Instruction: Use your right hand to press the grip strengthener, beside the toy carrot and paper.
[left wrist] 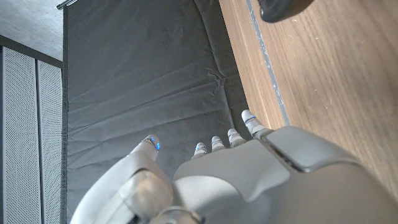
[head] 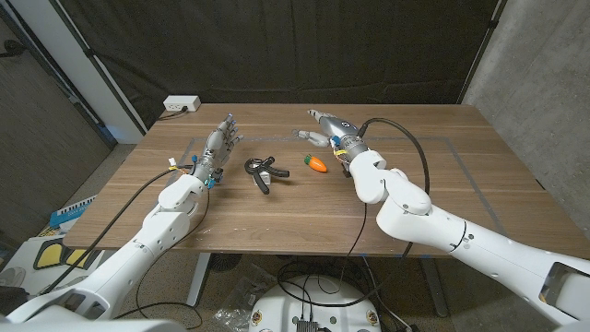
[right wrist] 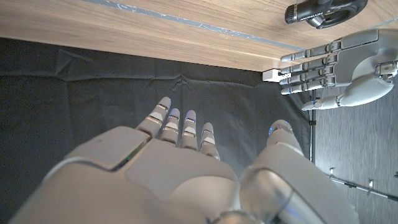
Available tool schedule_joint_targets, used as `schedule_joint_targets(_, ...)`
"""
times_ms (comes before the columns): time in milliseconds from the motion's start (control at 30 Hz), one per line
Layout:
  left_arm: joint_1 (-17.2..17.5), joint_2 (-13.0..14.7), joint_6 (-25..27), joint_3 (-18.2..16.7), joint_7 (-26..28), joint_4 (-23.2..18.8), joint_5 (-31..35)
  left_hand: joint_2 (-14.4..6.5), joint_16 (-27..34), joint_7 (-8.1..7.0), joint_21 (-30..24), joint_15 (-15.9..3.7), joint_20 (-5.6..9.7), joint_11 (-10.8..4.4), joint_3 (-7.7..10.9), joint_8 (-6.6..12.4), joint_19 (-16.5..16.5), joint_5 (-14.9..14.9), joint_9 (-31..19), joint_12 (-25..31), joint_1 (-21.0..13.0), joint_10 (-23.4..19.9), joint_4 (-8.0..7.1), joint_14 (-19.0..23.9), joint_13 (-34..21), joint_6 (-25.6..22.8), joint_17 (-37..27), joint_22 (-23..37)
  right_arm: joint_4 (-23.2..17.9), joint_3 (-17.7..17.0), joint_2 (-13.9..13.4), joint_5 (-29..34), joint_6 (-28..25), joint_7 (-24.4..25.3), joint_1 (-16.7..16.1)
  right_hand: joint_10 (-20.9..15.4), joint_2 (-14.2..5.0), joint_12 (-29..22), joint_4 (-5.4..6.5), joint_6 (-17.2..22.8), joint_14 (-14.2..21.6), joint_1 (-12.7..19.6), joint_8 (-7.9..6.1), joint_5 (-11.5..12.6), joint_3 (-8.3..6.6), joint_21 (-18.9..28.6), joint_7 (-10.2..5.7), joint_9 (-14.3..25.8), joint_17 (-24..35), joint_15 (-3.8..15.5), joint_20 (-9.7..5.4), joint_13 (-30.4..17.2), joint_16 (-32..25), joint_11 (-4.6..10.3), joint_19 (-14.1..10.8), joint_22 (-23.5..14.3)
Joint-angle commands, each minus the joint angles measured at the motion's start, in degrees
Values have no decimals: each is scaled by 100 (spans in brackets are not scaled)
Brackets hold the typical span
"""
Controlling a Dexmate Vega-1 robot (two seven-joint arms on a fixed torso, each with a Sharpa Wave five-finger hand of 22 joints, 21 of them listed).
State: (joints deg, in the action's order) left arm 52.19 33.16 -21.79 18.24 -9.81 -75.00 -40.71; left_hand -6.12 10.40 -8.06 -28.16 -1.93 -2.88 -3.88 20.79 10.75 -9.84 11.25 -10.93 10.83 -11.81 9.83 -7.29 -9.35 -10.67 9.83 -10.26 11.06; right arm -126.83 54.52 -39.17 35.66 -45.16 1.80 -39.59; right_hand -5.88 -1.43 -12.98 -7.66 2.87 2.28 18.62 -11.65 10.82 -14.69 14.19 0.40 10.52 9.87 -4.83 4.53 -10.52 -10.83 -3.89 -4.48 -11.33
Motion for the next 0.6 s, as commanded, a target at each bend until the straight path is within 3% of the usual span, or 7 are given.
schedule_joint_targets(33, 32, -9, -25, -14, 24, -28, 5, 51, 23, 33, 5, -70, -1, 34, -18, 38, -190, 35, 5, 35, -2, 152, -24, -216, -9, 503, -14, 21, -27, 419, 324, 1163, -378, -679, 112, -87, 156, -36, -16, 71, 68, -1, -43, 61, 93, 36, 68, 28, 20, -24, 60, -20, 6, -2, -83, -7)
schedule_joint_targets(267, 68, 8, 6, -25, 76, -64, 5, 51, 22, 36, 8, -76, 1, 28, -24, 40, -186, 38, 6, 38, 8, 152, -27, -224, -8, 506, -13, 22, 47, 497, 607, 1643, -459, -826, -42, -346, 344, -113, -29, 154, 301, 1, -49, 129, 221, 63, 164, 32, 22, 24, 125, -25, -44, 48, -222, -10)
schedule_joint_targets(600, 47, -28, -37, -28, 44, 9, -12, 48, 24, 41, 17, -73, -4, 35, -31, 44, -190, 42, 7, 40, 20, 157, -31, -227, -8, 504, -12, 22, 164, 780, 969, 2311, -843, -2164, 261, -95, 463, 8, 11, 96, 189, -62, 0, 182, 341, 34, 340, 42, 31, -5, 142, -31, 31, -27, -207, -17)
